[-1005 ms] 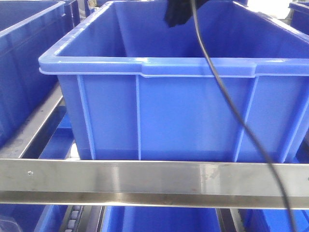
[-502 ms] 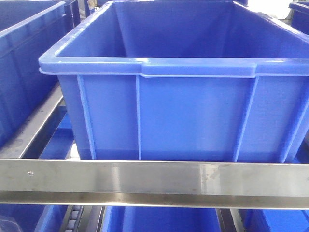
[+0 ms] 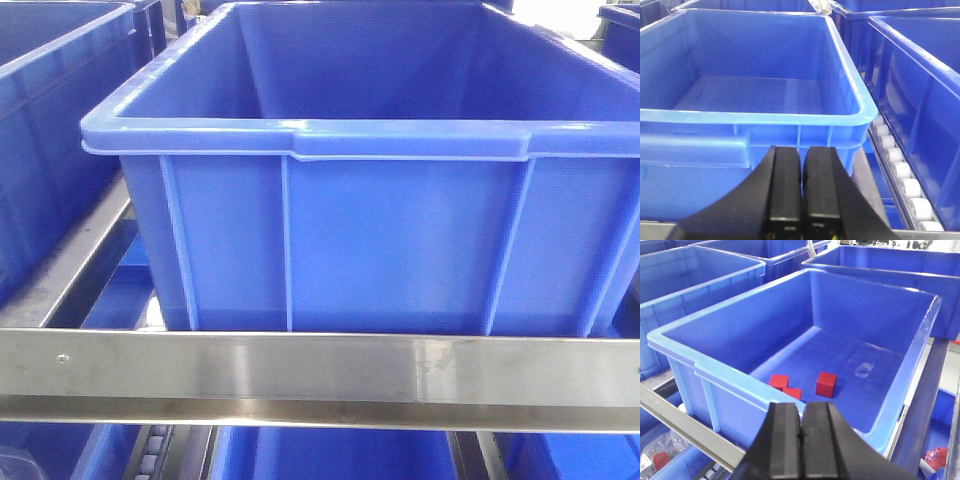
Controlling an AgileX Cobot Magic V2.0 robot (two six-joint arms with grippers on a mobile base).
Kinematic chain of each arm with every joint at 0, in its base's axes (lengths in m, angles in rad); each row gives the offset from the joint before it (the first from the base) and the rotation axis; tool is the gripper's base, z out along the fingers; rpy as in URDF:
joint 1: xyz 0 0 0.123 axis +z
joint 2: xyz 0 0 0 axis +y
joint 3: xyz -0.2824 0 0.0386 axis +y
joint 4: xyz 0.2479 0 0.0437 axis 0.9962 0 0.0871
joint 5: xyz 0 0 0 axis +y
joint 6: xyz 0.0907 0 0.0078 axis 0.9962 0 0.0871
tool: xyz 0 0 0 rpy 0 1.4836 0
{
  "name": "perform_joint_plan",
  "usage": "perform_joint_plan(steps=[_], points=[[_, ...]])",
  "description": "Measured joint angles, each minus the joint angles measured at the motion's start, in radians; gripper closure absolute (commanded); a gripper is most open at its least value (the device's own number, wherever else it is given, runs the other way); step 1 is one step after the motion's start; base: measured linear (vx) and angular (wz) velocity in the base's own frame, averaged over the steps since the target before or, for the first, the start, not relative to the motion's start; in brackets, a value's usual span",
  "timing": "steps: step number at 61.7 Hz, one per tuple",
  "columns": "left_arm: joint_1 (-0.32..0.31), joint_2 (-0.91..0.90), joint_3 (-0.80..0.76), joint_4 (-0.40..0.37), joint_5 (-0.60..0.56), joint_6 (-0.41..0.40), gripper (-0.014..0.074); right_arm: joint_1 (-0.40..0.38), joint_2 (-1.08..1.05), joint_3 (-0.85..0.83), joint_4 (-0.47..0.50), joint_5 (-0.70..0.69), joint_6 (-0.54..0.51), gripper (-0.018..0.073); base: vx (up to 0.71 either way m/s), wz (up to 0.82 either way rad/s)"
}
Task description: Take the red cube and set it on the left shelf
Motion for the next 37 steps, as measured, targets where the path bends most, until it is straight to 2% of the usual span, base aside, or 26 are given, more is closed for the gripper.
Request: perform_joint_plan(steps=[37], points=[[0.000, 0.000, 0.000, 0.000, 0.000, 0.000, 0.0495, -0.015, 0.000, 0.002, -0.018, 0.002, 0.000, 0.0501, 0.00, 0.00]])
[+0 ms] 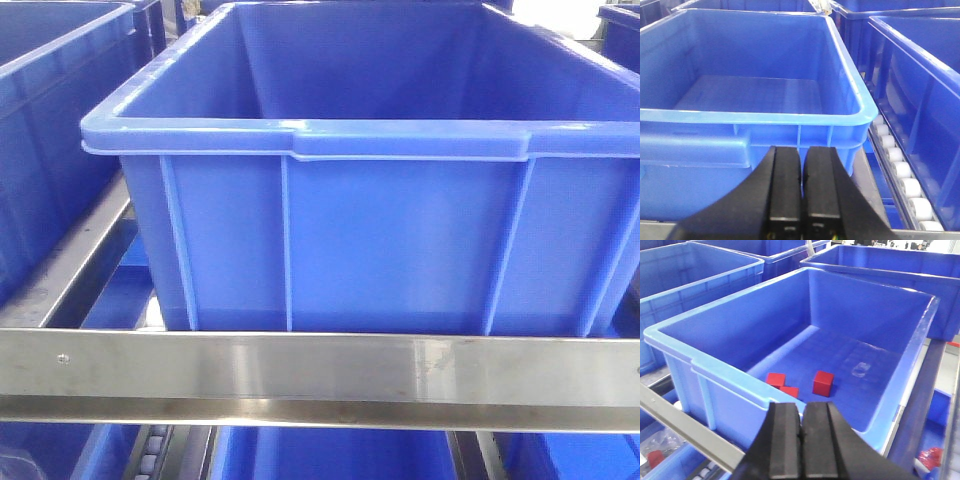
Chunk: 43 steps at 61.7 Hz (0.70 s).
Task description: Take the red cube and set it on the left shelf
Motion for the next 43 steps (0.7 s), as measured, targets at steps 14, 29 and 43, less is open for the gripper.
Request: perform_joint_plan(steps=[14, 29, 43], points=[[0.000, 0.000, 0.000, 0.000, 0.000, 0.000, 0.0495, -0.269, -0.001, 0.058, 0.080, -0.018, 0.000, 0.0501, -0.01, -0.07], [0.000, 0.000, 0.000, 0.000, 0.000, 0.000, 0.0495, -0.541, -0.045, 0.180, 0.109, -0.092, 0.000, 0.0501, 0.00, 0.00], [0.000, 0.000, 0.000, 0.000, 0.000, 0.000, 0.0495, -0.579, -0.144, 0.317, 0.141, -0.169, 0.004, 0.0501, 0.00, 0.00]])
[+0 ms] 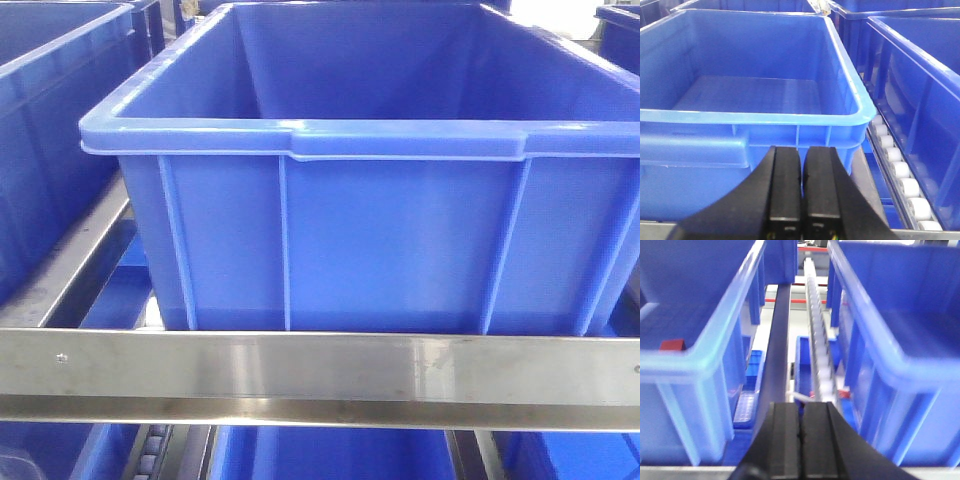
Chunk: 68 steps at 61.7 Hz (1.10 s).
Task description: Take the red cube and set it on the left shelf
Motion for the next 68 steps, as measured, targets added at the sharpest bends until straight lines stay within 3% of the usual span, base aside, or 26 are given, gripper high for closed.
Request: perform_joint_plan(steps=[68], points=[[0.000, 0.000, 0.000, 0.000, 0.000, 0.000, 0.0495, -0.002, -0.045, 0.025, 0.026, 0.021, 0.002, 0.0501, 0.00, 0.00]])
